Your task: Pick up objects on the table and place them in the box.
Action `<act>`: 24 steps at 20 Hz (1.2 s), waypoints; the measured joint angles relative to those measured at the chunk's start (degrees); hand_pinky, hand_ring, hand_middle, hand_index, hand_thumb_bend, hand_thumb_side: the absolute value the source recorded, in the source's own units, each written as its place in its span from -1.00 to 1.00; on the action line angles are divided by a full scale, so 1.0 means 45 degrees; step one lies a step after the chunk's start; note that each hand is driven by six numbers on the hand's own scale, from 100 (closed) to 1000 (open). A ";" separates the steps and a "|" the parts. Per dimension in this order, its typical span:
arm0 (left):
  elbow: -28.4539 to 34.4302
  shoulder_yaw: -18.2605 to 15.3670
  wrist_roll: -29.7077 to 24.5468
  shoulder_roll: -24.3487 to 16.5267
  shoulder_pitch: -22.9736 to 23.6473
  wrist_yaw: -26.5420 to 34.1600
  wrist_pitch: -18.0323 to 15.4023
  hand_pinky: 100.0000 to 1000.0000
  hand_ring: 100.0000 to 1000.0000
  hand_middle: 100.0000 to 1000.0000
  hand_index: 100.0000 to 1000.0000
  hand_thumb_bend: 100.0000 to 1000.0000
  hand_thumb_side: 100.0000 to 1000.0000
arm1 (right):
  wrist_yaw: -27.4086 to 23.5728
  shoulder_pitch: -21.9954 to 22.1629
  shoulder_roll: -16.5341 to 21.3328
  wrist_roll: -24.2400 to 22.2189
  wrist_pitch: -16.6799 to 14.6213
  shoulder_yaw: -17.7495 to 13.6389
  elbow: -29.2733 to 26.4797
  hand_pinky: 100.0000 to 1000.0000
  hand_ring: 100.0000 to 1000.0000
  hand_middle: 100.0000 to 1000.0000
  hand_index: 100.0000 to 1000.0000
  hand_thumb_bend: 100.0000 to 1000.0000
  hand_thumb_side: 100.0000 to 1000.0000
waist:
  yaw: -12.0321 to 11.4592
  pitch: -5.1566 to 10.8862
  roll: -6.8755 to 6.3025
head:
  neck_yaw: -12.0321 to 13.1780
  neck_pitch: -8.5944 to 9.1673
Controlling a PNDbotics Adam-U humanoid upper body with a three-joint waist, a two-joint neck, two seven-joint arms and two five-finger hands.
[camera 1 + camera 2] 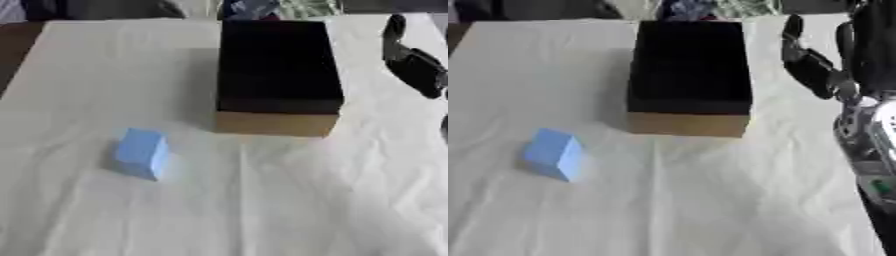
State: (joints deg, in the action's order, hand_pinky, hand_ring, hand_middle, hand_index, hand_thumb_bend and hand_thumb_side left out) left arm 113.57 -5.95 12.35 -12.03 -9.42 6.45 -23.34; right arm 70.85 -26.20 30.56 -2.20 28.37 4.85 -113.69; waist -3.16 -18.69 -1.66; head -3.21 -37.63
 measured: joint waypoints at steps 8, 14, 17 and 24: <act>0.0000 0.0000 -0.0001 0.0000 0.0000 0.0000 0.0001 1.00 0.49 0.46 0.87 -0.89 -0.14 | 0.1046 -0.0025 0.0000 -0.0897 -0.0007 -0.0058 0.0000 0.88 0.78 0.70 0.94 -0.41 -0.06 | -0.0013 -0.0015 0.0004 | 0.0000 0.0012; 0.0000 0.0000 -0.0008 0.0000 0.0000 0.0000 0.0003 1.00 0.50 0.46 0.87 -0.90 -0.15 | 0.1243 -0.0113 -0.0001 -0.0876 0.0040 -0.0058 0.0000 0.80 0.71 0.61 0.87 -0.79 -0.30 | -0.0028 -0.0020 -0.0007 | 0.0002 0.0039; 0.0000 0.0004 -0.0006 -0.0049 -0.0002 -0.0010 -0.0007 1.00 0.50 0.46 0.86 -0.92 -0.18 | 0.0898 -0.0125 -0.0012 -0.0188 0.0305 -0.0056 0.0000 0.73 0.65 0.53 0.79 -1.00 -0.51 | -0.0055 -0.0020 -0.0060 | 0.0005 0.0040; 0.0000 0.0109 0.0271 -0.2490 -0.0072 -0.1907 0.0744 0.92 0.52 0.47 0.82 -0.81 -0.51 | -0.1552 -0.0101 -0.0020 0.2444 0.0897 -0.0040 0.0000 0.62 0.53 0.33 0.68 -1.00 -0.62 | -0.0092 0.0071 -0.0239 | -0.0187 -0.0022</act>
State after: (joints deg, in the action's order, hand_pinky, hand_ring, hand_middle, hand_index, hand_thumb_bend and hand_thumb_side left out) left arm 113.57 -5.46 13.56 -23.23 -9.74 -2.13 -19.99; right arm 63.86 -26.65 30.47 8.80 32.40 4.67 -113.69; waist -3.58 -18.37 -2.74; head -4.05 -37.73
